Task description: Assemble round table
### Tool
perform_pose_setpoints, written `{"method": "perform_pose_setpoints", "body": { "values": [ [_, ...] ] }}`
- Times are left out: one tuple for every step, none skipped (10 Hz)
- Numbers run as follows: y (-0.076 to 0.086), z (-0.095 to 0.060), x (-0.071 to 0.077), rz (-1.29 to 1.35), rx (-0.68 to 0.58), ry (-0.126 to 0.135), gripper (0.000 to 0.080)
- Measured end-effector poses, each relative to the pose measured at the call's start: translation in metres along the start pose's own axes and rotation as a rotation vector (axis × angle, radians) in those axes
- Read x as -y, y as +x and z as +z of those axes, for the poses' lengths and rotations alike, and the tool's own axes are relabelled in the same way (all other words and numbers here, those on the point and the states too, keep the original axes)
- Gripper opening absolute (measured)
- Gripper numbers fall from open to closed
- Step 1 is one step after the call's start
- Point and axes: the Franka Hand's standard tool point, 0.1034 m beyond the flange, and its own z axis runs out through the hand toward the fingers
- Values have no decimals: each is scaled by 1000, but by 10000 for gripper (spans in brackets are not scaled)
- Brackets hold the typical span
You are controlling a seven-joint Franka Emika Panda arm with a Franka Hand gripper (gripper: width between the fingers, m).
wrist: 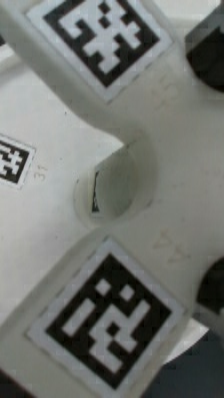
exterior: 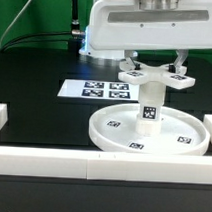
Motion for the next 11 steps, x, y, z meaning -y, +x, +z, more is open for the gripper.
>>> {"method": "perform_pose_setpoints", "body": {
  "values": [
    [-1,0,1,111,2,10,445],
    [-1,0,1,206,4,18,445],
    [-1,0,0,338,9,33,445],
    [0,1,-1,440,9,46,445],
    [0,1,-1,517,11,57,446],
    [0,1,-1,612,12,66,446],
    [0,1,-1,704,10,73,446],
    [1,1,-1,757,11,74,446],
    [1,1,-1,799,13,74,446],
    [1,0,-1,851,14,76,446],
    [2,0,-1,916,16,80,446]
  ]
}}
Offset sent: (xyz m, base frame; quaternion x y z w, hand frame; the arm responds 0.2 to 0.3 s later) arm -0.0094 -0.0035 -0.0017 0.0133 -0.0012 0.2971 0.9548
